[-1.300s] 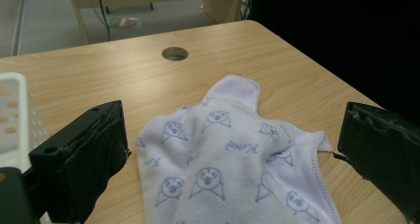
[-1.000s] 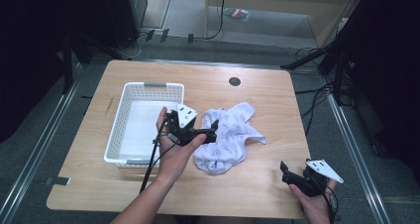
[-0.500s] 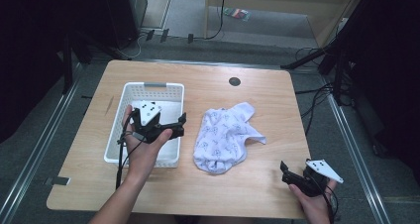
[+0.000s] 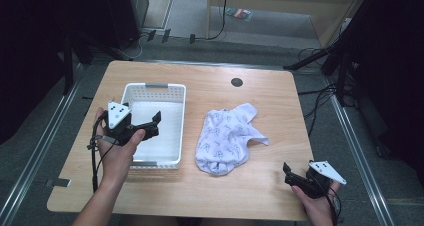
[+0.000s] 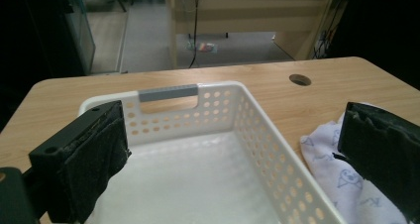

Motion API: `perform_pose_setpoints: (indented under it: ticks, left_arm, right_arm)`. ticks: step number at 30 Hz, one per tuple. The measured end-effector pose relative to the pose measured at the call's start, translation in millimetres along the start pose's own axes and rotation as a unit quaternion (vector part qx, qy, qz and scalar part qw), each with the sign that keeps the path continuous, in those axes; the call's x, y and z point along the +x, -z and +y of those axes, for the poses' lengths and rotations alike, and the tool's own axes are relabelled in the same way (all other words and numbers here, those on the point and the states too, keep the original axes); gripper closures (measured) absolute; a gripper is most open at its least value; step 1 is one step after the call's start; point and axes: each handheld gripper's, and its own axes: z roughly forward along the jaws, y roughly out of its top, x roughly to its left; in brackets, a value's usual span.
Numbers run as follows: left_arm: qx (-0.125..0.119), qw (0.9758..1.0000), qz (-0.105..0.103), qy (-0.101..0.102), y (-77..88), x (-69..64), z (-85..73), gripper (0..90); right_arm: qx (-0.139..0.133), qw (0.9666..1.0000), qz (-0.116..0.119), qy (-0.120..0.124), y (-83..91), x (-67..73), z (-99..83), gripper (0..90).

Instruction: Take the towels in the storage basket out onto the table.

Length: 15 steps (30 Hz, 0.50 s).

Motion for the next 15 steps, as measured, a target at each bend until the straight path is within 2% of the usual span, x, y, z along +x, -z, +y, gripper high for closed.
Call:
perform_pose_setpoints:
  ticks: [1, 2, 5, 9, 15]
  left_arm:
    - [0.000, 1.0000, 0.000, 0.000, 0.0, 0.0, 0.0, 0.0]
    - [0.001, 1.0000, 0.006, 0.000, 3.5, 7.7, -2.0, 0.0]
    - [-0.001, 0.9999, 0.014, 0.005, 8.3, 18.0, -4.3, 0.0]
    - [-0.001, 0.9998, 0.019, 0.002, 11.9, 25.8, -7.6, 0.0]
    - [-0.003, 0.9994, 0.032, 0.012, 20.3, 44.4, -16.6, 0.0]
  right_arm:
    - [0.000, 1.0000, 0.000, 0.000, 0.0, 0.0, 0.0, 5.8]
    - [0.001, 1.0000, -0.001, 0.000, -0.1, 0.1, 0.0, 5.8]
    - [0.000, 1.0000, 0.000, 0.001, -0.2, 0.0, 0.0, 5.8]
    - [0.000, 1.0000, -0.001, 0.001, -0.2, 0.1, 0.0, 5.8]
    - [0.001, 1.0000, -0.002, 0.001, -0.3, 0.2, 0.1, 5.8]
